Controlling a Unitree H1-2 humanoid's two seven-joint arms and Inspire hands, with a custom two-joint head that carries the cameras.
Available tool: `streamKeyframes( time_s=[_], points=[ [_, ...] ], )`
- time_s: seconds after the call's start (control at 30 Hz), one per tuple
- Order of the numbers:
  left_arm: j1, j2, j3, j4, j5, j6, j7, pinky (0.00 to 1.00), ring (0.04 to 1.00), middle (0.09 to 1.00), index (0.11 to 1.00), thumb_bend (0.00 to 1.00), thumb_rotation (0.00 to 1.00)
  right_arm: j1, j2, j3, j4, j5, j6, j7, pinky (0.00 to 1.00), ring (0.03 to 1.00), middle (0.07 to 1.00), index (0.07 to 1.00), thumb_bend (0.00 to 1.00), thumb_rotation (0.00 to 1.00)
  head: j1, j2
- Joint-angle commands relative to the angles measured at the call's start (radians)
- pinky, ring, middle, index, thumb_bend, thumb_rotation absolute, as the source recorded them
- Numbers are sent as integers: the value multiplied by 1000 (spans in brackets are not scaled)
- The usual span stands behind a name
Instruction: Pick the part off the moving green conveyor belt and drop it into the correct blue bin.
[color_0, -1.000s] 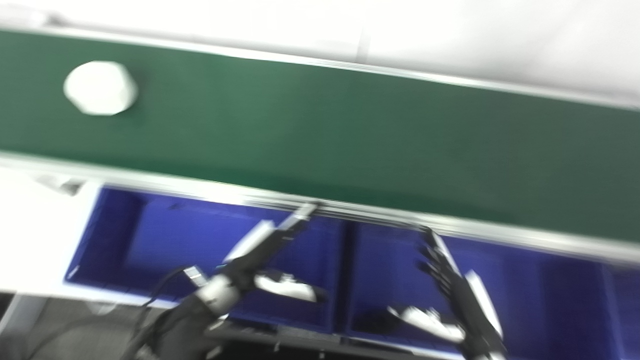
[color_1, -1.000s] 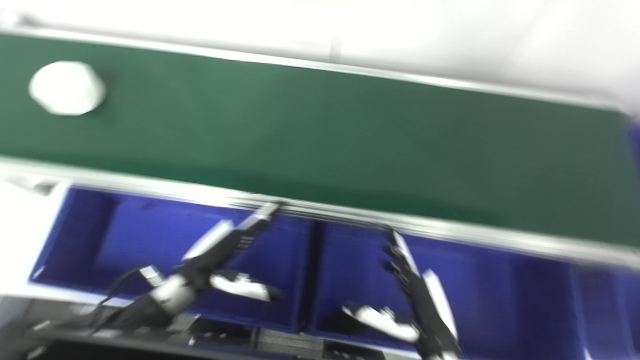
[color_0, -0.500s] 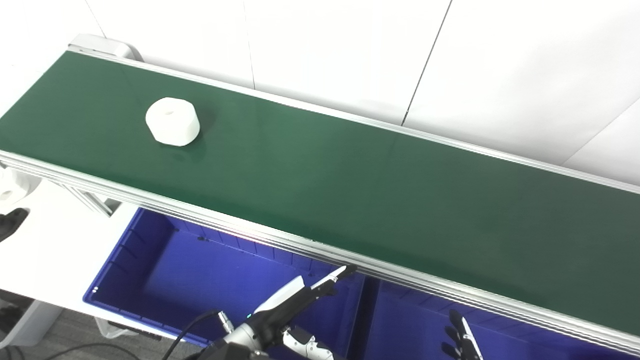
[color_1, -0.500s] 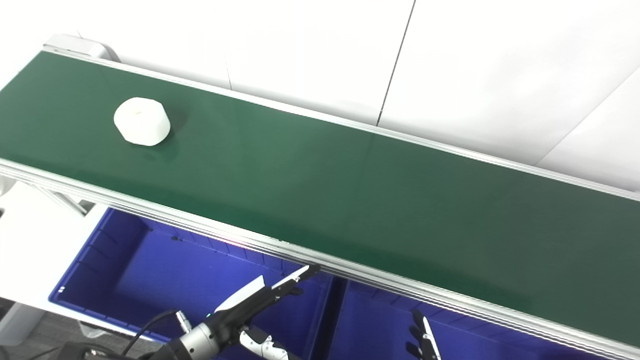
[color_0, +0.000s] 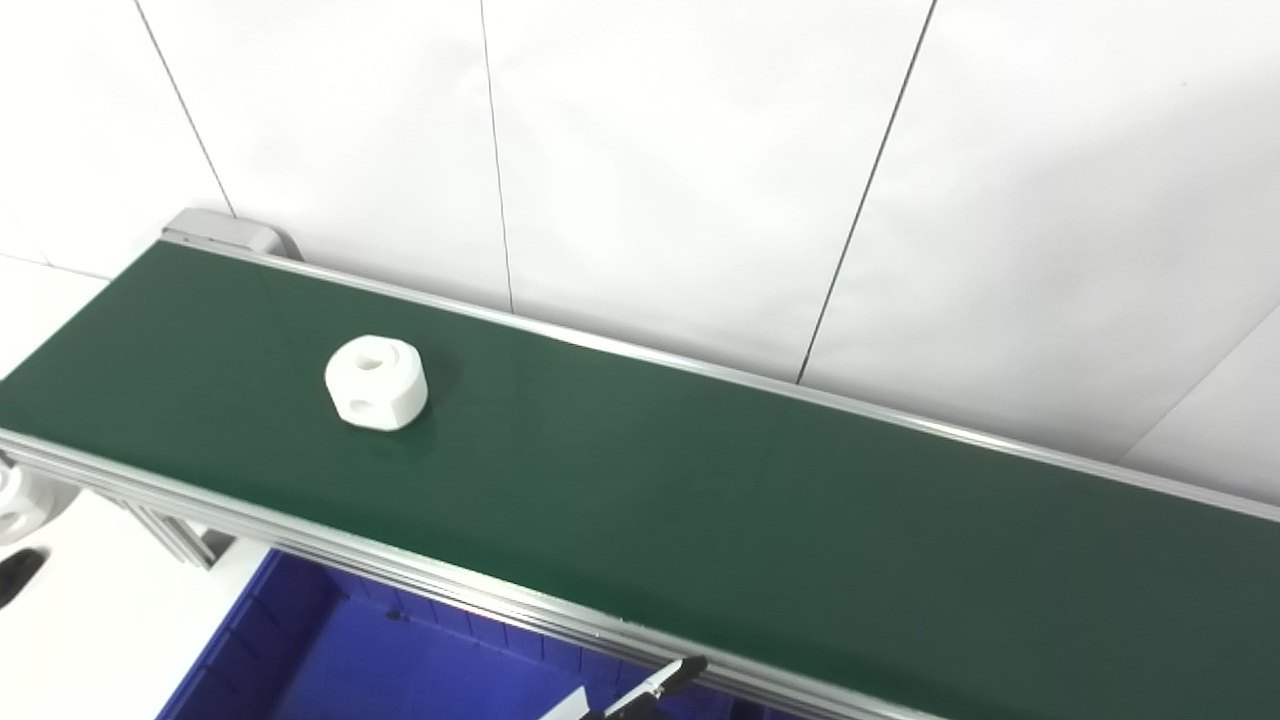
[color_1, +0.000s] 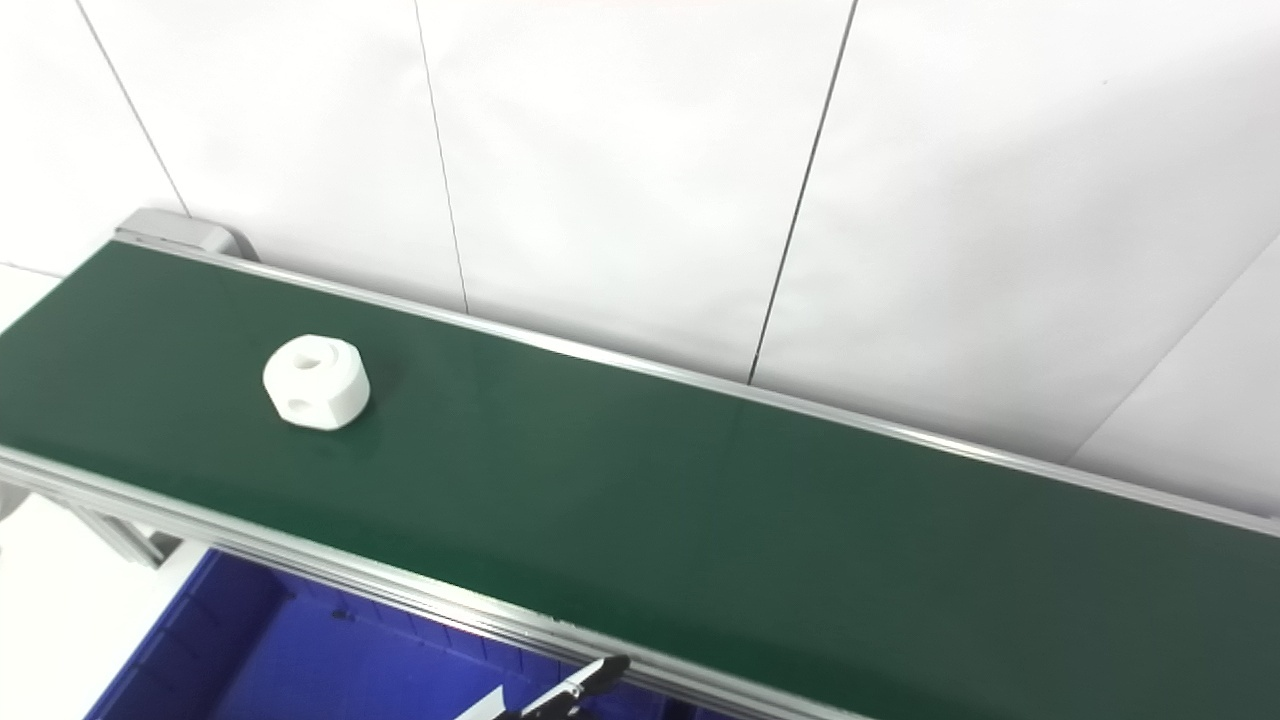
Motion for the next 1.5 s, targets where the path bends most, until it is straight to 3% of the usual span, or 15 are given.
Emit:
streamKeyframes(
  time_s=[0.0,0.23,0.37,0.5,0.63,0.77,0.97,1.17,1.33,1.47],
  points=[
    [-3,8,2,-98,-57,-34,-9,837,938,968,939,815,310,-4,1,-1,-14,19,-64,-4,854,960,995,982,876,303,1,-1],
    [-83,6,52,-282,-120,48,-21,809,916,950,918,863,293,-28,-3,-7,27,21,-77,-3,860,959,984,983,881,316,9,-3],
    [-170,18,114,-314,-70,69,-11,768,882,922,891,861,278,-37,-4,-5,34,-15,-80,-16,849,951,988,974,889,352,16,1],
    [-271,49,172,-273,-56,67,-15,775,873,914,889,859,277,-47,3,-3,45,-3,-86,-12,860,956,987,970,896,326,9,24],
    [-352,91,214,-226,-67,76,-29,859,923,949,929,802,293,-65,8,-1,78,11,-116,-15,896,966,991,980,881,299,-9,47],
    [-440,135,262,-184,0,121,-24,927,958,979,958,737,306,-82,10,2,97,-8,-141,-25,877,945,967,970,875,298,-23,74],
    [-579,191,298,-54,84,173,-18,931,985,1000,964,745,237,-98,10,-2,131,-9,-190,-39,868,938,957,962,889,304,-17,98],
    [-674,233,299,73,163,195,-4,903,996,1000,965,778,189,-96,7,-6,109,-2,-171,-36,883,946,962,972,929,319,-6,123],
    [-724,252,285,123,295,306,1,896,1000,1000,969,835,202,-91,3,-10,94,7,-165,-32,902,952,963,975,935,306,17,136],
    [-760,272,252,180,411,331,31,962,992,1000,960,872,140,-93,2,-12,93,9,-169,-30,908,951,963,975,938,305,32,140]
  ],
)
